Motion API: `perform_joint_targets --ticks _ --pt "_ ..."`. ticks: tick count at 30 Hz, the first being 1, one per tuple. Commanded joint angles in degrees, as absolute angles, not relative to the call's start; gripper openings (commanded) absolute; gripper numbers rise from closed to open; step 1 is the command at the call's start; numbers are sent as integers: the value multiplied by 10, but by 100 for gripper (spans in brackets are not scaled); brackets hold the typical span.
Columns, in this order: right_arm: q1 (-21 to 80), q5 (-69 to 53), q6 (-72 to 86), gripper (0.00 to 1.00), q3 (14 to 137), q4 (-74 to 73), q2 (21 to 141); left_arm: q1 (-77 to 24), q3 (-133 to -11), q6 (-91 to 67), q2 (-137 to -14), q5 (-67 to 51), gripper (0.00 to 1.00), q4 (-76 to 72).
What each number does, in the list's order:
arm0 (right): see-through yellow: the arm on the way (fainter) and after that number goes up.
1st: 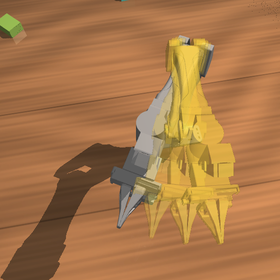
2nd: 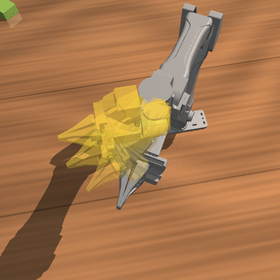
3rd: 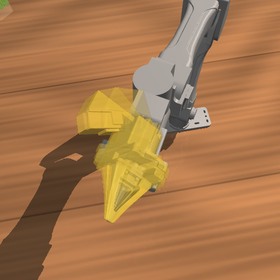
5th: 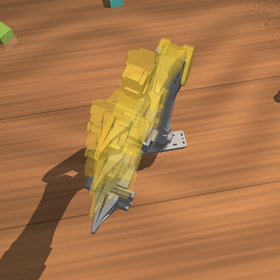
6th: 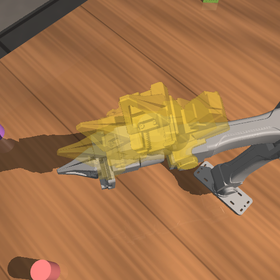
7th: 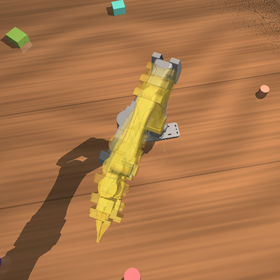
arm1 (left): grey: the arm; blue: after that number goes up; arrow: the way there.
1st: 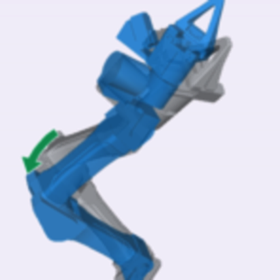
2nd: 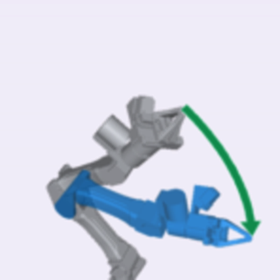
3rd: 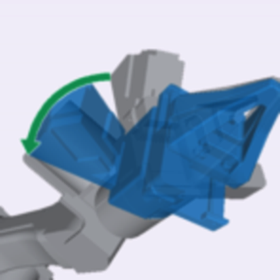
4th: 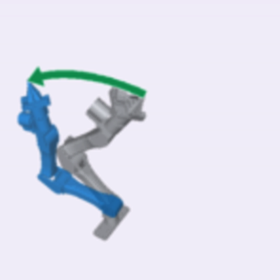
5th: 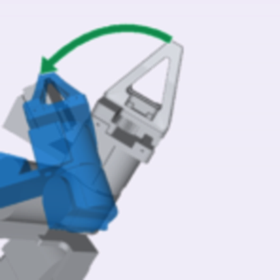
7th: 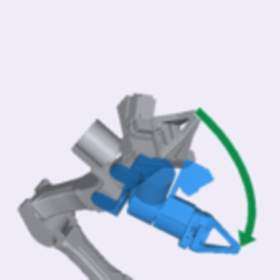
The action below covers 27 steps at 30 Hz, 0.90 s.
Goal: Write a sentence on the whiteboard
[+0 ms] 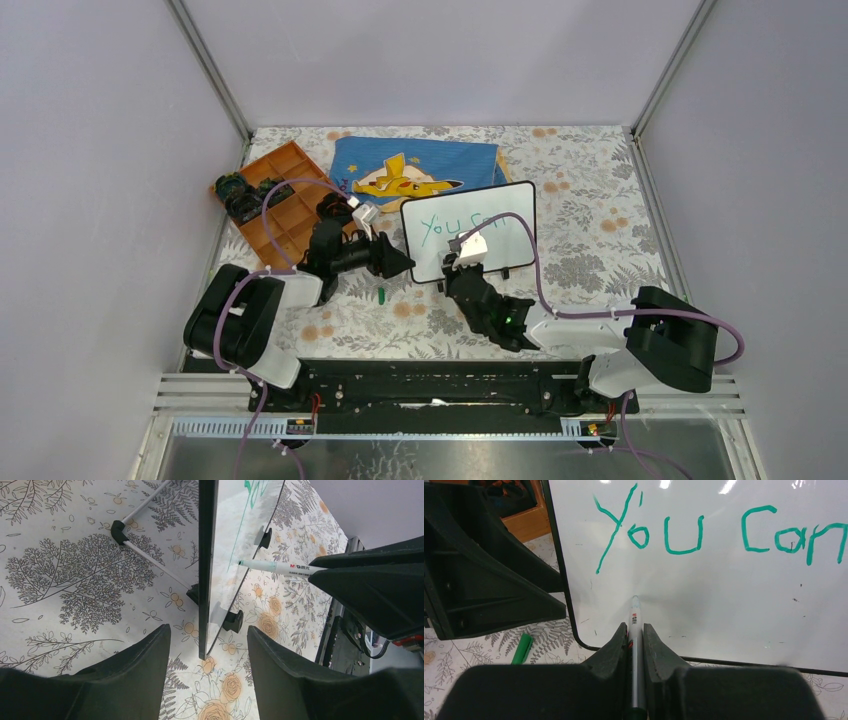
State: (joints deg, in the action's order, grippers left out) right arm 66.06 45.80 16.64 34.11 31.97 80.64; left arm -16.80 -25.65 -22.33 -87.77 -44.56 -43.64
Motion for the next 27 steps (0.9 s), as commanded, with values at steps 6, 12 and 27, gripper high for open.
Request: perform_joint_targets --ticks 6,12,27 --pt "646 453 176 0 367 328 807 -172 -272 -207 -871 -438 64 -442" --pt "646 441 184 0 359 311 803 -173 -273 -206 -872 -437 64 -440" --pt "646 428 205 0 338 282 793 -175 -275 -203 -873 -436 64 -436"
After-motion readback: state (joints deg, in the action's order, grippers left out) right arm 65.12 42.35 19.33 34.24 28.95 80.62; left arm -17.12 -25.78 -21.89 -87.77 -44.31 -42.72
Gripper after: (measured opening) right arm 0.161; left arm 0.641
